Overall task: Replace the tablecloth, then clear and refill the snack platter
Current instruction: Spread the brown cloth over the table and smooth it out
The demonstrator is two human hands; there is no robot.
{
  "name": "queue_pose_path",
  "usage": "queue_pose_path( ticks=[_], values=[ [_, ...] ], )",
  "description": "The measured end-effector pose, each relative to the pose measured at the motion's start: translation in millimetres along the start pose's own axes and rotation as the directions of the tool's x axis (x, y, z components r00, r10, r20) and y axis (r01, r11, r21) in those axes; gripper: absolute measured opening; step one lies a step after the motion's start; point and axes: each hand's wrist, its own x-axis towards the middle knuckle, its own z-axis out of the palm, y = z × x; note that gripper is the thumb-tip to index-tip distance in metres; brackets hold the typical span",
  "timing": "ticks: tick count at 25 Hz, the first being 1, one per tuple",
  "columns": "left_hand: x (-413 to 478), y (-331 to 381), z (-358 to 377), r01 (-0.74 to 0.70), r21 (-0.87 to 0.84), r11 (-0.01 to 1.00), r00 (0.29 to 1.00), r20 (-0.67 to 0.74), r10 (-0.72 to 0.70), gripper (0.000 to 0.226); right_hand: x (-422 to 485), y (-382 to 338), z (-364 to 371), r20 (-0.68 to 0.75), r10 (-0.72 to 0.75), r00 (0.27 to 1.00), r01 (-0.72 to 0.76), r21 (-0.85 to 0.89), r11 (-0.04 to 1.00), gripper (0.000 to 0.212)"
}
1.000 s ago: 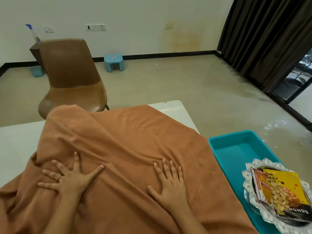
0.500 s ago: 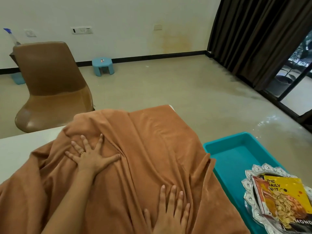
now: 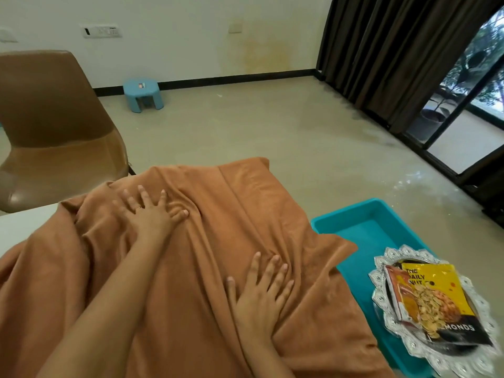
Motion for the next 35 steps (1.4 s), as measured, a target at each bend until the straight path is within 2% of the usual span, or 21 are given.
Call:
queue_pose_path(
  ticks=[1,2,3,4,5,7,9,11,14,16,18,20,22,24,25,29,31,33,35],
  values=[
    [-17,12,3,-0.050,-0.007,0.999,0.993,-0.105,0.049,0.077,-5,13,-12,-0.106,-0.007,0.994,0.007,-0.003,1.000,0.069],
    [-37,21,10,-0.113,-0.073,0.991,0.974,-0.206,0.096,0.068,-3,38,-23,-0.117,-0.046,0.992,0.052,0.055,0.997,0.062],
    [-61,26,19,-0.155,-0.186,0.970,0.959,-0.264,0.102,0.063,-6,47,-39,-0.019,-0.111,0.994,0.112,0.103,0.988,0.057],
    [-86,27,28,-0.164,-0.300,0.940,0.961,-0.262,0.084,0.064,-12,61,-50,-0.017,-0.187,0.982,0.187,0.115,0.976,0.054],
    [-110,22,38,-0.161,-0.374,0.913,0.974,-0.210,0.086,0.070,-22,82,-60,-0.074,-0.239,0.968,0.244,0.068,0.967,0.052],
    [-137,3,59,-0.217,-0.310,0.926,0.973,-0.140,0.181,0.083,-50,147,-84,-0.055,-0.271,0.961,0.268,-0.051,0.962,0.050],
    [-139,-12,60,-0.268,-0.235,0.934,0.963,-0.097,0.252,0.087,-83,178,-88,-0.011,-0.234,0.972,0.231,-0.141,0.963,0.060],
    [-143,-7,55,-0.211,-0.229,0.950,0.978,-0.053,0.204,0.082,-104,179,-79,0.026,-0.122,0.992,0.124,-0.153,0.980,0.067],
    [-191,20,53,-0.130,-0.275,0.953,0.991,-0.024,0.128,0.077,-116,167,-80,-0.029,0.032,0.999,-0.036,-0.132,0.991,0.067],
    [-238,29,65,-0.192,-0.315,0.930,0.980,-0.015,0.197,0.085,-127,159,-86,-0.013,0.091,0.996,-0.092,-0.132,0.987,0.067],
    [-273,19,78,-0.282,-0.281,0.918,0.958,-0.034,0.284,0.089,-139,155,-89,0.008,0.114,0.993,-0.112,-0.126,0.986,0.067],
    [-293,3,82,-0.293,-0.277,0.915,0.956,-0.051,0.290,0.093,-150,155,-95,0.004,0.061,0.998,-0.060,-0.102,0.993,0.065],
    [-318,-9,83,-0.295,-0.277,0.914,0.955,-0.070,0.287,0.092,-168,156,-101,0.023,-0.112,0.993,0.114,-0.100,0.988,0.064],
    [-347,-15,90,-0.350,-0.239,0.906,0.937,-0.080,0.341,0.086,-194,158,-103,0.069,-0.250,0.966,0.256,-0.112,0.960,0.064],
    [-359,-19,94,-0.378,-0.220,0.900,0.926,-0.061,0.374,0.085,-206,160,-103,0.080,-0.254,0.964,0.262,-0.120,0.957,0.066],
    [-375,-36,103,-0.449,-0.129,0.884,0.893,-0.052,0.446,0.088,-236,158,-98,0.079,-0.035,0.996,0.048,-0.161,0.986,0.076],
    [-372,-51,100,-0.486,-0.146,0.862,0.872,-0.006,0.490,0.089,-248,147,-99,0.117,0.015,0.993,0.002,-0.143,0.990,0.078],
    [-372,-72,90,-0.494,-0.330,0.804,0.863,-0.075,0.500,0.090,-263,139,-96,0.116,0.004,0.993,0.009,-0.105,0.994,0.078],
    [-378,-104,75,-0.396,-0.508,0.765,0.918,-0.234,0.320,0.076,-273,129,-100,0.063,-0.112,0.992,0.115,-0.044,0.992,0.074]
  ],
)
